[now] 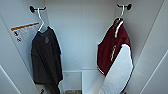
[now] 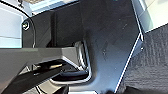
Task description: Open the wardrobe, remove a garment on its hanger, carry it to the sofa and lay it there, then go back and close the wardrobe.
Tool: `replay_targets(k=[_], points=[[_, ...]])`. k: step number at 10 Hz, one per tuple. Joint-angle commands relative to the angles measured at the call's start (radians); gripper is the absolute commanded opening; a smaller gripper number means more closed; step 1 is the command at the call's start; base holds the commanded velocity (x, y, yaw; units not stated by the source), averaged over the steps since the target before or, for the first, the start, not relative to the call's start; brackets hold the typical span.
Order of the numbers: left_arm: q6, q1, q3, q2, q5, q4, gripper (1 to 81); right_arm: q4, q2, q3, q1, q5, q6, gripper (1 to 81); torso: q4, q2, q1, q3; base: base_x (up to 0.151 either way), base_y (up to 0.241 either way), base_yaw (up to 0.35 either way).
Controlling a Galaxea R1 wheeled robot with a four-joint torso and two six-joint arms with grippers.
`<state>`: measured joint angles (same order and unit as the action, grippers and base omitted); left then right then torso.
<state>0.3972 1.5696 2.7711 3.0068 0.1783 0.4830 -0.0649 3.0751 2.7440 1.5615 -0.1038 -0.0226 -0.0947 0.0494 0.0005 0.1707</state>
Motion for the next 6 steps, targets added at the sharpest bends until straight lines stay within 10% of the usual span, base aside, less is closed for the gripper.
replay_targets(k=[1, 6], points=[[-0.003, -0.015, 0.002, 0.0, -0.049, 0.011, 81.1, 0.001, 0.001, 0.0, -0.019, 0.062, 0.004, 81.1, 0.0, 0.0, 0.0, 0.0, 0.0, 0.0, 0.0], [0.017, -0.013, 0.002, 0.018, -0.247, -0.052, 81.1, 0.007, -0.003, 0.006, -0.027, 0.064, 0.0, 81.1, 0.0, 0.0, 0.0, 0.0, 0.0, 0.0, 0.0]])
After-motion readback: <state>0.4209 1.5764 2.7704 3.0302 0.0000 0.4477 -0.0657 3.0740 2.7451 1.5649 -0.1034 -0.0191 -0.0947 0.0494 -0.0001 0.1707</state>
